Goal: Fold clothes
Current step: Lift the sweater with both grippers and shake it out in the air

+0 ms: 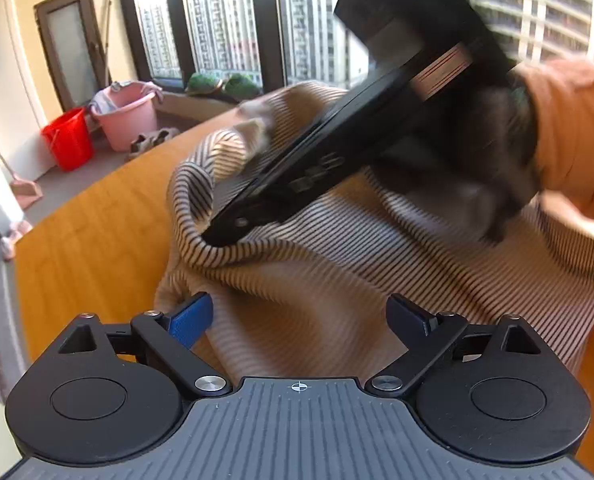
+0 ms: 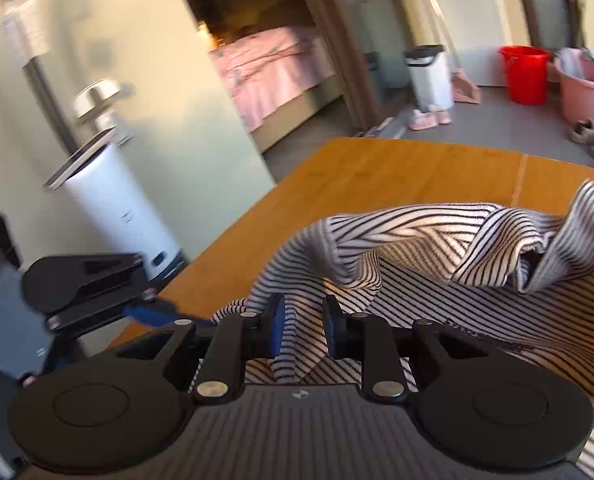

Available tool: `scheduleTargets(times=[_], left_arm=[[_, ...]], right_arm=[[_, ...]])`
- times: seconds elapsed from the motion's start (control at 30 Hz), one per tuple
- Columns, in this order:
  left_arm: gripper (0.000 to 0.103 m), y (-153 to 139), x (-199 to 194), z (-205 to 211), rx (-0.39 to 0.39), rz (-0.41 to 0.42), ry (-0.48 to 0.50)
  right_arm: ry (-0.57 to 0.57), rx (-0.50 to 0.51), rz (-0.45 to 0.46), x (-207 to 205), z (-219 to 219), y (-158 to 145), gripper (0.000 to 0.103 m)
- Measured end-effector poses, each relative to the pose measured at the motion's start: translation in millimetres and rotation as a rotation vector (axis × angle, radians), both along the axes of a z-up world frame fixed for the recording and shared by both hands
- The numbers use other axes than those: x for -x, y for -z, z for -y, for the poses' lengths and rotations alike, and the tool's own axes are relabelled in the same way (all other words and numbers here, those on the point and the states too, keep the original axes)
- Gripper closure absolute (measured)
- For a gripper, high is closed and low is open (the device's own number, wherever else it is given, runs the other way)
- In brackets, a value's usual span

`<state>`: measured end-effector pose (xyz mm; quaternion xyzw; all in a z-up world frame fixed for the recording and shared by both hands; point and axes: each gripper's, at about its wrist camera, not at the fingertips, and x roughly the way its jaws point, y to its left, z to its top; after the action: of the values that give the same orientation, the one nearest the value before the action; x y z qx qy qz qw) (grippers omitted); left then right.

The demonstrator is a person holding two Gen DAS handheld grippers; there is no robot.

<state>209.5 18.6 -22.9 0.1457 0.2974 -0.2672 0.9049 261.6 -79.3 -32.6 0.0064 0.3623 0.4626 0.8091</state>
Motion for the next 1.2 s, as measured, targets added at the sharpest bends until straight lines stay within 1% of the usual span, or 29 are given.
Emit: scheduleTargets(times=[0.07, 0.1, 0.13, 0.2, 0.27, 0.3, 0.33, 0.4, 0.43, 0.47, 0.5, 0.53, 0.57, 0.6, 0.63, 0.67, 0.7, 0.73, 0.77, 0.8, 0.83, 0.9, 0.93, 0.97, 1.0, 1.1, 1.17, 1.2], left_arm=[[0.006, -5.9, -0.5, 0.8, -0.015, 0.032, -0.015], [0.006, -8.8, -0.7, 1.2, -0.023, 0.048, -0.022], [0.006, -11.8, -0.9, 1.6, -0.030, 0.064, -0.029], [0.006, -17.6, -1.4, 2.3, -0.045, 0.097, -0.044], [0.006, -23.5, -1.8, 3.1, -0.060, 0.129, -0.059], [0.006, -20.9, -10.8, 8.6, -0.076, 0.128, -0.059], [0.006, -16.6, -22.4, 15.5, -0.095, 0.122, -0.058], [0.007, -8.0, -45.6, 29.4, -0.133, 0.110, -0.055], [0.007, -1.5, -55.4, 33.4, -0.149, 0.090, -0.053], [0.010, 3.7, -62.5, 32.5, -0.154, 0.074, -0.064], [0.016, 8.4, -68.9, 30.4, -0.155, 0.060, -0.081], [0.022, 13.1, -75.4, 28.3, -0.156, 0.046, -0.097], [0.045, 17.8, -81.8, 26.1, -0.157, 0.033, -0.113], [0.063, 22.5, -88.3, 24.0, -0.157, 0.019, -0.130], [0.071, 22.7, -91.9, 12.2, -0.125, 0.004, -0.161], [0.076, 21.6, -94.7, -2.6, -0.081, -0.011, -0.197], [0.078, 20.4, -97.5, -17.3, -0.038, -0.026, -0.233], [0.079, 19.2, -100.3, -32.1, 0.005, -0.041, -0.269], [0.080, 18.1, -103.1, -46.9, 0.049, -0.057, -0.304], [0.080, 17.6, -103.9, -59.7, 0.087, -0.067, -0.333], [0.080, 17.4, -104.2, -68.8, 0.118, -0.072, -0.354], [0.080, 14.4, -101.9, -73.5, 0.156, -0.068, -0.365], [0.081, 12.7, -100.5, -75.1, 0.174, -0.065, -0.369], [0.082, 4.4, -93.9, -73.8, 0.180, -0.043, -0.365], [0.083, -5.8, -85.8, -71.7, 0.183, -0.016, -0.359], [0.084, -39.7, -57.8, -66.8, 0.200, 0.070, -0.335], [0.085, -76.5, -25.3, -68.1, 0.228, 0.161, -0.298], [0.087, -95.3, -6.3, -67.1, 0.238, 0.212, -0.279]], right_arm=[[-0.045, 0.015, 0.120, 28.6, 9.3, -23.6, 0.080], [-0.034, 0.011, 0.162, 36.5, 19.5, -37.2, 0.078], [0.019, 0.027, 0.202, 38.0, 30.9, -50.0, 0.074], [0.126, 0.061, 0.281, 40.3, 53.7, -74.9, 0.072], [0.266, 0.121, 0.318, 27.9, 71.2, -84.7, 0.072], [0.335, 0.149, 0.333, 21.4, 79.8, -89.0, 0.072], [0.385, 0.161, 0.316, 12.5, 85.8, -86.7, 0.072], [0.434, 0.183, 0.292, -3.0, 88.9, -76.5, 0.072], [0.437, 0.196, 0.279, -10.9, 87.1, -69.7, 0.070], [0.431, 0.210, 0.265, -18.8, 83.9, -61.9, 0.057], [0.423, 0.228, 0.264, -26.0, 77.0, -54.3, 0.050], [0.415, 0.247, 0.262, -33.2, 70.0, -46.7, 0.046], [0.408, 0.272, 0.256, -41.7, 61.7, -38.3, 0.046], [0.402, 0.296, 0.249, -50.1, 53.6, -29.8, 0.046], [0.404, 0.322, 0.235, -58.6, 46.6, -20.7, 0.046], [0.407, 0.347, 0.222, -66.4, 40.3, -11.9, 0.048], [0.413, 0.350, 0.226, -67.2, 41.6, -6.3, 0.055], [0.419, 0.354, 0.229, -68.0, 42.9, -0.7, 0.081], [0.427, 0.353, 0.233, -68.4, 45.0, 4.2, 0.083], [0.459, 0.304, 0.246, -63.3, 56.2, 0.6, 0.085], [0.490, 0.255, 0.256, -58.5, 67.3, -3.0, 0.089], [0.541, 0.176, 0.219, -56.0, 86.8, -11.5, 0.091], [0.541, 0.171, 0.230, -52.4, 89.2, -16.3, 0.092], [0.540, 0.167, 0.243, -48.5, 91.5, -21.2, 0.092], [0.534, 0.175, 0.276, -41.4, 91.7, -27.8, 0.092], [0.527, 0.130, 0.357, -9.0, 98.6, -58.4, 0.093], [0.531, 0.065, 0.418, 25.3, 109.8, -86.4, 0.093], [0.533, 0.030, 0.452, 44.2, 116.3, -101.3, 0.093]])
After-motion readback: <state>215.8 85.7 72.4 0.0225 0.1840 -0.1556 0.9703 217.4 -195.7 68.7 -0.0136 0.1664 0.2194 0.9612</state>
